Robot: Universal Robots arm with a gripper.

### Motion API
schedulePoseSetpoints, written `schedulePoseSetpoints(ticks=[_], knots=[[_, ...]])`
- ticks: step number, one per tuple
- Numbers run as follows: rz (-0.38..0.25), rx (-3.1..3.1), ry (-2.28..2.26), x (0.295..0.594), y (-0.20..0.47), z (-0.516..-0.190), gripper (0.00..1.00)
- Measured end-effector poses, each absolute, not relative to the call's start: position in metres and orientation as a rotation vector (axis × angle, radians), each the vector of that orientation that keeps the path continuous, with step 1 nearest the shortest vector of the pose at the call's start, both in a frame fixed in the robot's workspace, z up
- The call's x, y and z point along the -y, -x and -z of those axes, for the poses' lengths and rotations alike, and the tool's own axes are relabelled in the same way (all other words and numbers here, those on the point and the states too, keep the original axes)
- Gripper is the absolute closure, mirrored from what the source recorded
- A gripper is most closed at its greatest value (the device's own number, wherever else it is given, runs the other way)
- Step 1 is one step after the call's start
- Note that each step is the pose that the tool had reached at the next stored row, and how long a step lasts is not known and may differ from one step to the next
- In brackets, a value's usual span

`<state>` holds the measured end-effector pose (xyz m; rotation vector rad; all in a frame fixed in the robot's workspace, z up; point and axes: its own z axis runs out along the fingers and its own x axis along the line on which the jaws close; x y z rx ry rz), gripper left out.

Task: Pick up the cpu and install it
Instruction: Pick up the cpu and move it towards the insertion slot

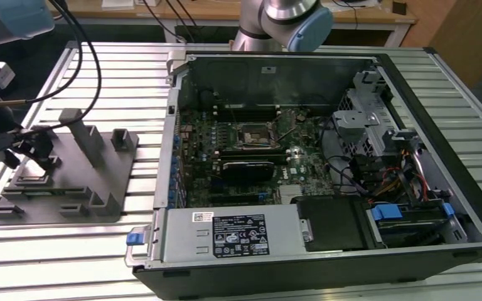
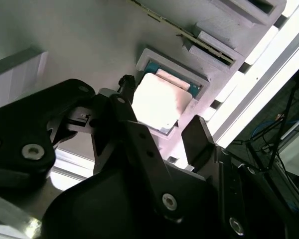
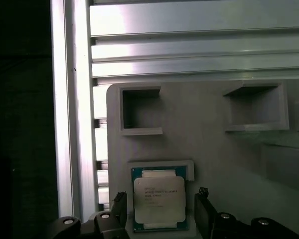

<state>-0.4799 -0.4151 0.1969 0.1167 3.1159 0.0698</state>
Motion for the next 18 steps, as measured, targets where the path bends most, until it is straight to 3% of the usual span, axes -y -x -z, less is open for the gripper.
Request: schedulePoseSetpoints(ticks=[18], knots=[[-0.071,-3.113,-0.063,0.4149,0.4815,-0.1872,0.35]])
